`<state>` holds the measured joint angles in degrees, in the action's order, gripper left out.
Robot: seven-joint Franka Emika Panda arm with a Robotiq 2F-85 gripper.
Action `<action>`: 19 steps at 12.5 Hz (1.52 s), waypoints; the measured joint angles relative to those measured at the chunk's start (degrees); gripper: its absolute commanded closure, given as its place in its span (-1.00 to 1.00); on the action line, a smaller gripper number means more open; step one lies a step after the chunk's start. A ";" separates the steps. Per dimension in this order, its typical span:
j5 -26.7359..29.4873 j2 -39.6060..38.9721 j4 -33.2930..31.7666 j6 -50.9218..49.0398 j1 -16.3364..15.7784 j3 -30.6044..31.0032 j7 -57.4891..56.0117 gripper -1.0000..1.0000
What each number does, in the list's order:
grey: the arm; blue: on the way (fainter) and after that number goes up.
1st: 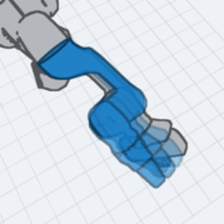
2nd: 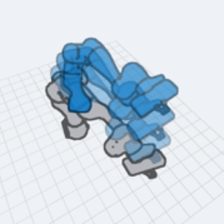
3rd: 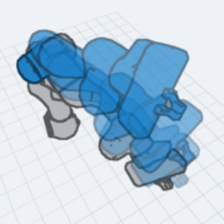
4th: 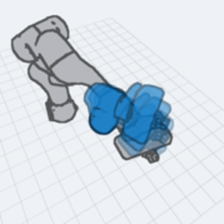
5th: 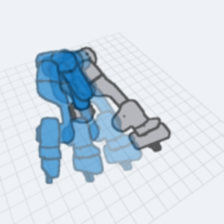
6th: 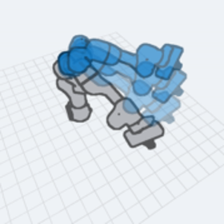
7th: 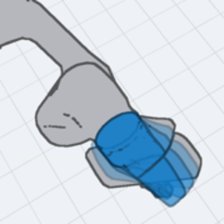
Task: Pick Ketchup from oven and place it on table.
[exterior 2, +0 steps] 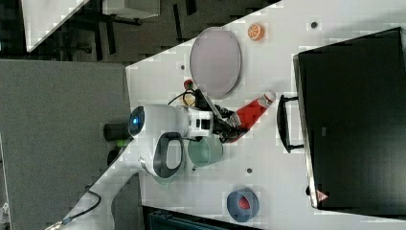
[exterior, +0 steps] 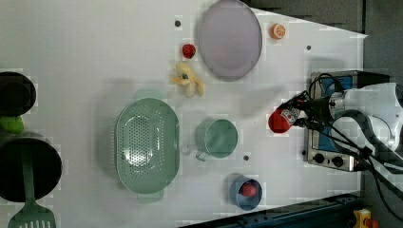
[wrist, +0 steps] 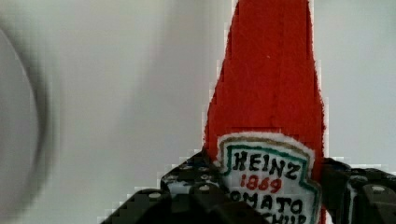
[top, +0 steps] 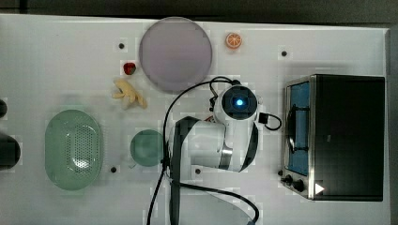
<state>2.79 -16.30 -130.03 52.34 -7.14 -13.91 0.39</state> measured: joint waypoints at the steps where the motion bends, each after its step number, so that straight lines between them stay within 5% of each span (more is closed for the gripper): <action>1: 0.09 -0.22 -0.56 0.20 0.12 0.72 0.00 -0.69; 3: -0.27 -1.44 -0.90 2.85 -0.02 2.26 0.03 -1.00; 9: 0.46 5.69 0.11 -5.48 -2.35 1.76 5.71 -1.00; 16: -2.76 21.50 27.53 -40.77 -1.88 1.76 6.99 -1.00; 19: -3.14 21.26 32.96 -47.97 -2.66 1.07 8.09 -1.00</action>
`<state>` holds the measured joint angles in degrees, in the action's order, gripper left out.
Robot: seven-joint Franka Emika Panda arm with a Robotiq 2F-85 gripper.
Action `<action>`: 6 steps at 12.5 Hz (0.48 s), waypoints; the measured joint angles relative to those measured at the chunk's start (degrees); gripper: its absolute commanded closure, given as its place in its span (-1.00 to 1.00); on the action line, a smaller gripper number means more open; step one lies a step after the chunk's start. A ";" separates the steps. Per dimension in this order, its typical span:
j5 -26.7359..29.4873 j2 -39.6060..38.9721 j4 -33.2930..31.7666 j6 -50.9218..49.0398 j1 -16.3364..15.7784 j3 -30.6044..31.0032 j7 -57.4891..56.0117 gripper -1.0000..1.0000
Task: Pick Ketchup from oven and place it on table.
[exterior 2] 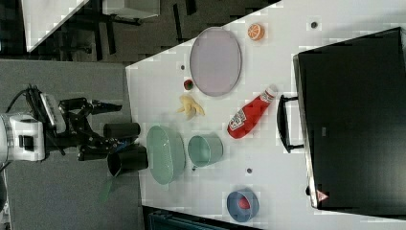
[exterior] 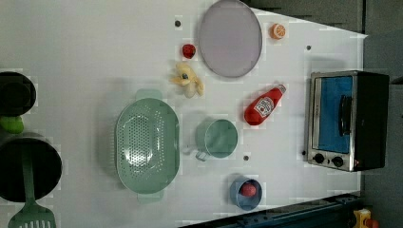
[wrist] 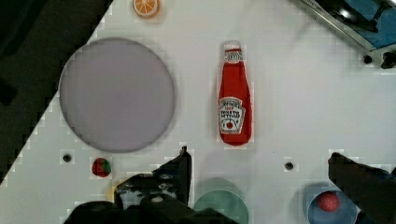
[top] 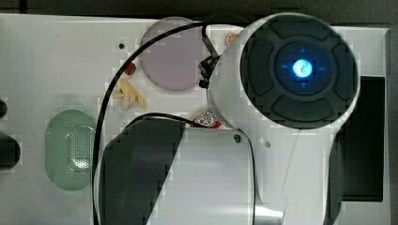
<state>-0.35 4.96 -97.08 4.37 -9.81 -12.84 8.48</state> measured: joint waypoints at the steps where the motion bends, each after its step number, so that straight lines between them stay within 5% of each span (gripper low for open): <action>1: 0.17 0.08 -0.45 -0.22 0.11 0.06 0.00 -1.00; 6: -0.62 -1.25 -1.51 -2.52 -0.27 0.32 0.17 -1.00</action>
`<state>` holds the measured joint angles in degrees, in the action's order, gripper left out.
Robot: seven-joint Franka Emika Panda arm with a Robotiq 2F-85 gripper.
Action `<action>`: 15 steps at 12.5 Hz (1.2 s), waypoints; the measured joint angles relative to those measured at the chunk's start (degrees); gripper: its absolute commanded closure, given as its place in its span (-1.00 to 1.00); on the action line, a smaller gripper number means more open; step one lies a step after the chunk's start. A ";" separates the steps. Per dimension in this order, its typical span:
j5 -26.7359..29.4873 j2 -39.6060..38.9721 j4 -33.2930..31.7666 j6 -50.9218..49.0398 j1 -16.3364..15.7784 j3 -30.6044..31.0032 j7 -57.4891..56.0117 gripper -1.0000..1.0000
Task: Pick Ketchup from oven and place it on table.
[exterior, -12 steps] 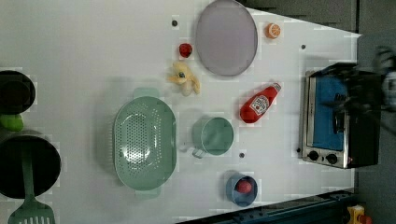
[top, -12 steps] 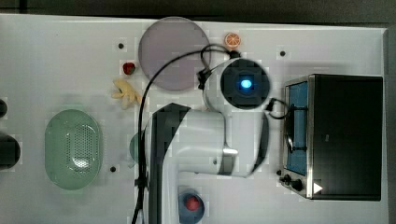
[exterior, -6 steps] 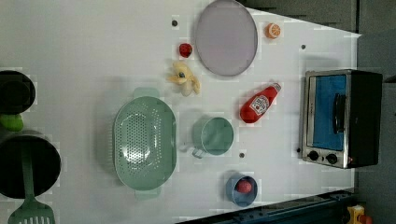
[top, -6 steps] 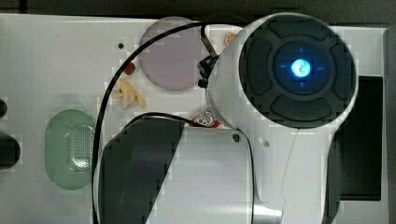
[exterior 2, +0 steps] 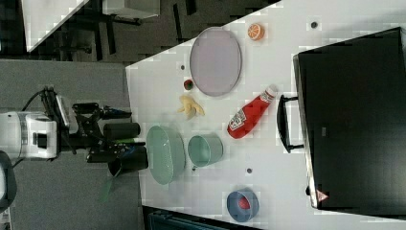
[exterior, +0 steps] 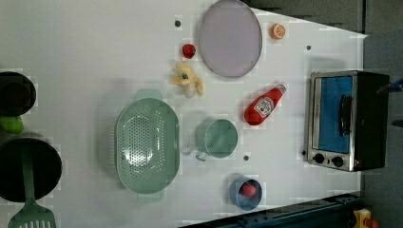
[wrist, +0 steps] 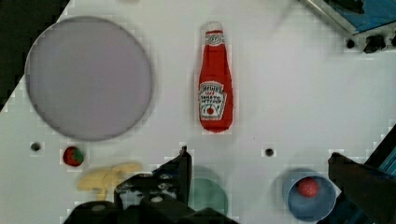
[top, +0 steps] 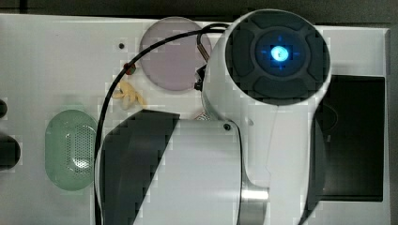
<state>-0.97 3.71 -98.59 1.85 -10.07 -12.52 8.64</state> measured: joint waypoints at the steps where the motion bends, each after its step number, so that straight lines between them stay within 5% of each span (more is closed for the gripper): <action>1: 0.56 -0.90 0.39 -0.27 0.44 0.25 0.09 -1.00; 11: -0.99 -1.62 0.34 -0.60 1.90 -0.13 0.20 -1.00; 15: 0.78 -0.99 0.90 -0.50 -0.26 0.17 0.24 -1.00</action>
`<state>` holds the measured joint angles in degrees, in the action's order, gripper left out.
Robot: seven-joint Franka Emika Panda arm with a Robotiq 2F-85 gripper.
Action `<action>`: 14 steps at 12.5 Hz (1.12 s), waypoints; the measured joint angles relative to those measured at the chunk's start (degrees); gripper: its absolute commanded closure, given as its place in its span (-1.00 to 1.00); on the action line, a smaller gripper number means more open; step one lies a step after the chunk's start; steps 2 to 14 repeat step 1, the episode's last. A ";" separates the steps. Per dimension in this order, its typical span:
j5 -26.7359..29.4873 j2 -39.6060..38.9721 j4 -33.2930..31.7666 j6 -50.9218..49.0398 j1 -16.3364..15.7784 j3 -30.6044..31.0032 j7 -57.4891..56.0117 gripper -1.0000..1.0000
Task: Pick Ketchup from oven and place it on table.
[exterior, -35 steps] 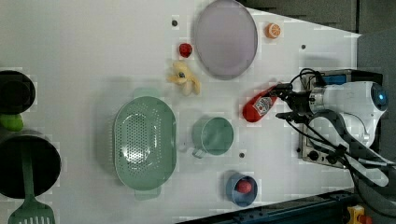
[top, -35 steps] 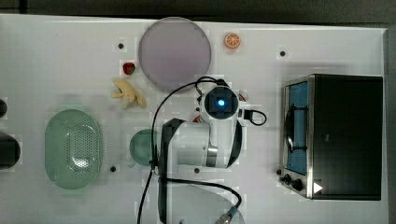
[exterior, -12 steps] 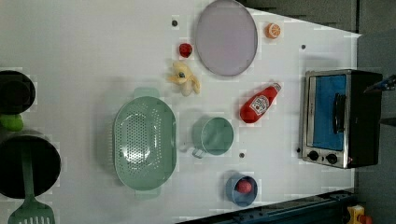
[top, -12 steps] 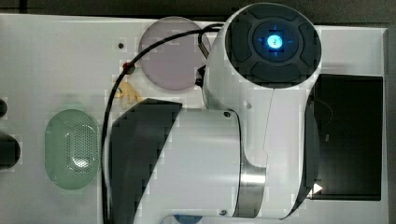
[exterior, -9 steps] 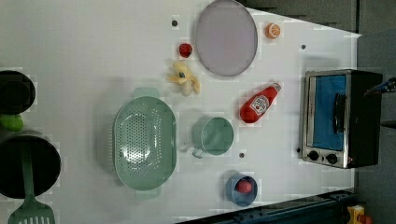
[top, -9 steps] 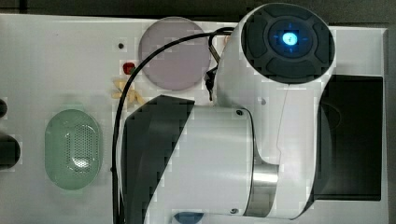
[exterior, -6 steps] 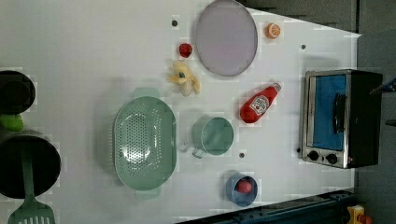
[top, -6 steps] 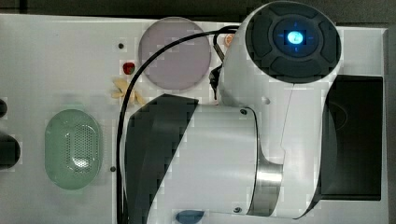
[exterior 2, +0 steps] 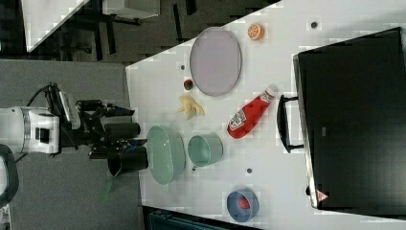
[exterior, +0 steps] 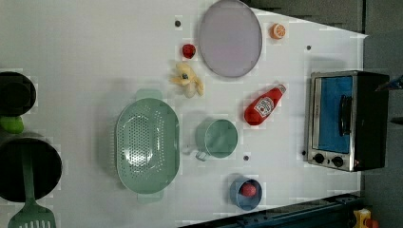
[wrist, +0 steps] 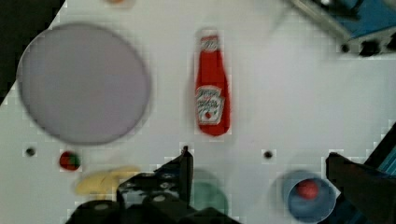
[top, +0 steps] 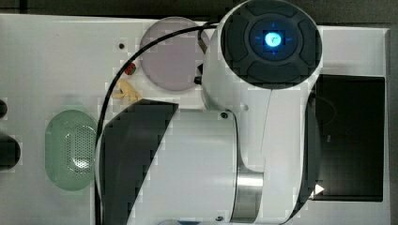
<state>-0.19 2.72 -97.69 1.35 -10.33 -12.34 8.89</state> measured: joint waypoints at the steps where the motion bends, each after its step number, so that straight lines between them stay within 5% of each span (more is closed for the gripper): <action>1: -0.36 0.01 -0.28 -0.02 0.02 0.14 0.00 -1.00; 14: -0.36 0.01 -0.28 -0.02 0.02 0.14 0.00 -1.00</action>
